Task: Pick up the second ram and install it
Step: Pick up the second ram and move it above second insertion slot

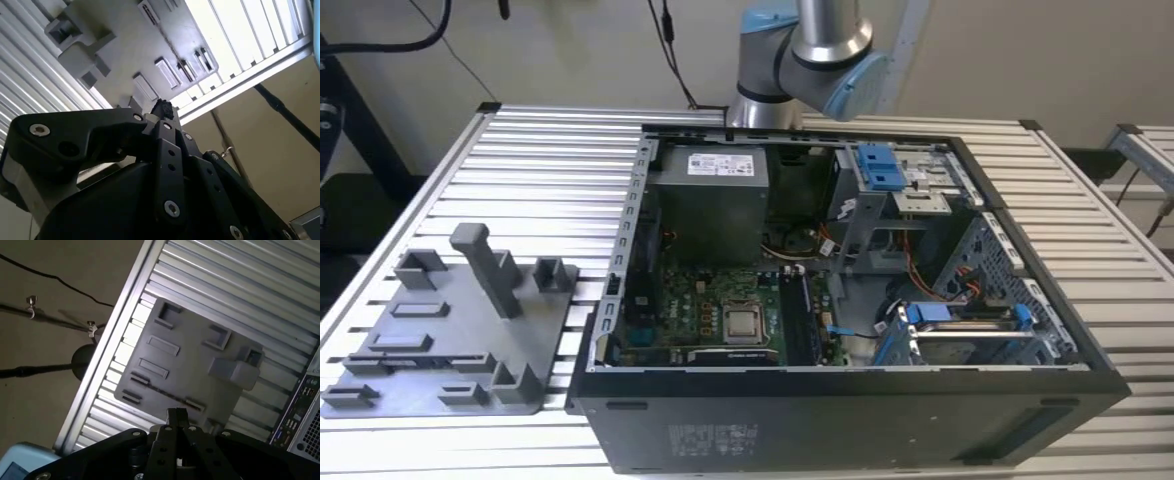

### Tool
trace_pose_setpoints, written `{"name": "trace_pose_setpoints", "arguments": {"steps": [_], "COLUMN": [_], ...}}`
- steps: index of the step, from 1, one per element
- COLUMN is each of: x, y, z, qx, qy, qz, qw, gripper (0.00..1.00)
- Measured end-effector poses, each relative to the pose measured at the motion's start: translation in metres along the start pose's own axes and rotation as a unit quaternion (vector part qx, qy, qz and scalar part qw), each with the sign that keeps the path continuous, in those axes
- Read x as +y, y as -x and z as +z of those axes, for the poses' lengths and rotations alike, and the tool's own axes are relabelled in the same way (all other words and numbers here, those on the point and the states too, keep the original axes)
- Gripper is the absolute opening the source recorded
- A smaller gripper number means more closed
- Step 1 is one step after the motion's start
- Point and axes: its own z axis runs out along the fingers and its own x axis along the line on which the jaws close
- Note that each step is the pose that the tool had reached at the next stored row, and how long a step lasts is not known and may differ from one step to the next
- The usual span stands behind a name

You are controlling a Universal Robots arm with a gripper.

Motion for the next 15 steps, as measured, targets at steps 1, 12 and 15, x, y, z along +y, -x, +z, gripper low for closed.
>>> {"name": "trace_pose_setpoints", "arguments": {"steps": [1,12,15], "x": [0.0,0.0006,0.0006], "y": [0.0,0.0003,0.0003], "z": [0.0,0.0,0.0001], "qx": [0.0002,0.004,0.0052], "qy": [0.0,-0.005,-0.0068], "qz": [-0.005,-0.031,-0.036], "qw": [1.0,0.9995,0.9993], "gripper": [0.11,0.11,0.11]}}
